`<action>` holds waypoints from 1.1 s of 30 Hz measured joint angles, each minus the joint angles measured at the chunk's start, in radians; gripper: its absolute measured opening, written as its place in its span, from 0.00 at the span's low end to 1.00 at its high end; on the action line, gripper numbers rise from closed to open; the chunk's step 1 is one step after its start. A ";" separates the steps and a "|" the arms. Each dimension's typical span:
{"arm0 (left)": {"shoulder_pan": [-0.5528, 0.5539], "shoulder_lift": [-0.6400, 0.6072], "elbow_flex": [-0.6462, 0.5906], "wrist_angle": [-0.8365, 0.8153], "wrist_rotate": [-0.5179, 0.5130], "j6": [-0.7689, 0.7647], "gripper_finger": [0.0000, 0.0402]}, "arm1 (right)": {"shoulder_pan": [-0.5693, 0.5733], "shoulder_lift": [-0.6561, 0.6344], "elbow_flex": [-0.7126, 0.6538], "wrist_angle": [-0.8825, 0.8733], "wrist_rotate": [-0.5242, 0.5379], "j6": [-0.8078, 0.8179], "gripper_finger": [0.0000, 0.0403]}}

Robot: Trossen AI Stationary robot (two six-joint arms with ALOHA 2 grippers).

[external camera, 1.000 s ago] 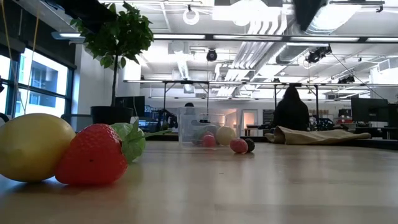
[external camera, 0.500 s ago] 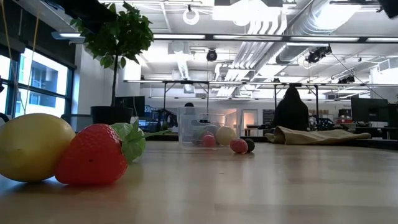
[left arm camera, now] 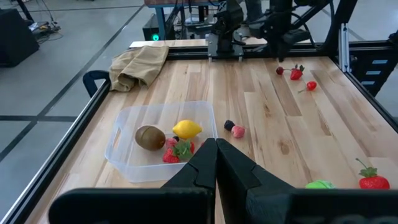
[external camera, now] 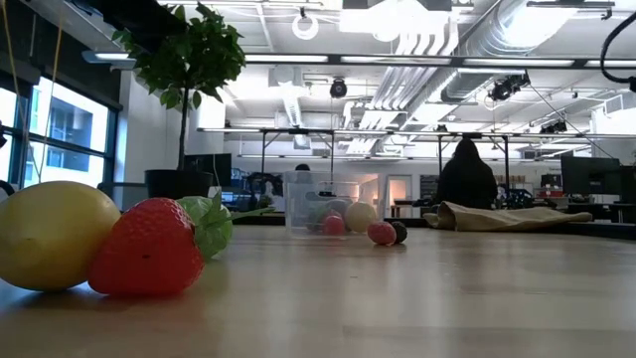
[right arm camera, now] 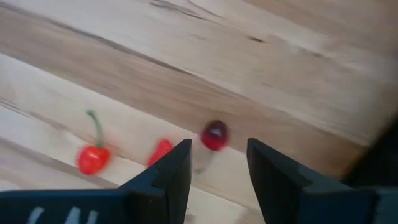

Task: Pick and placing Produce into tupperware
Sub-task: Put the right dark red cherry into the transparent bin

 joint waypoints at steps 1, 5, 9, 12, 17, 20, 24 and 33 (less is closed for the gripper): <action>0.000 0.000 0.000 0.000 0.000 0.000 0.00 | 0.000 0.000 -0.008 0.020 0.010 0.020 0.36; 0.000 0.000 0.000 0.000 0.000 0.000 0.00 | 0.000 0.000 -0.018 0.054 0.031 0.066 0.36; 0.000 0.000 0.000 0.000 0.000 0.000 0.00 | 0.000 0.000 -0.020 0.043 0.026 0.107 0.36; 0.000 0.000 0.000 0.000 0.000 0.000 0.00 | 0.000 0.004 -0.020 0.050 0.026 0.119 0.36; 0.000 0.000 0.000 0.000 0.000 0.000 0.00 | 0.011 0.050 -0.020 0.084 -0.012 0.139 0.36; 0.000 0.000 0.000 0.000 0.000 0.000 0.00 | 0.032 0.094 -0.020 0.086 -0.025 0.154 0.36; 0.000 0.000 0.000 0.000 0.000 0.000 0.00 | 0.051 0.145 -0.020 0.103 -0.026 0.192 0.36; 0.000 0.000 0.000 0.000 0.000 0.000 0.00 | 0.051 0.218 -0.020 0.153 -0.026 0.197 0.36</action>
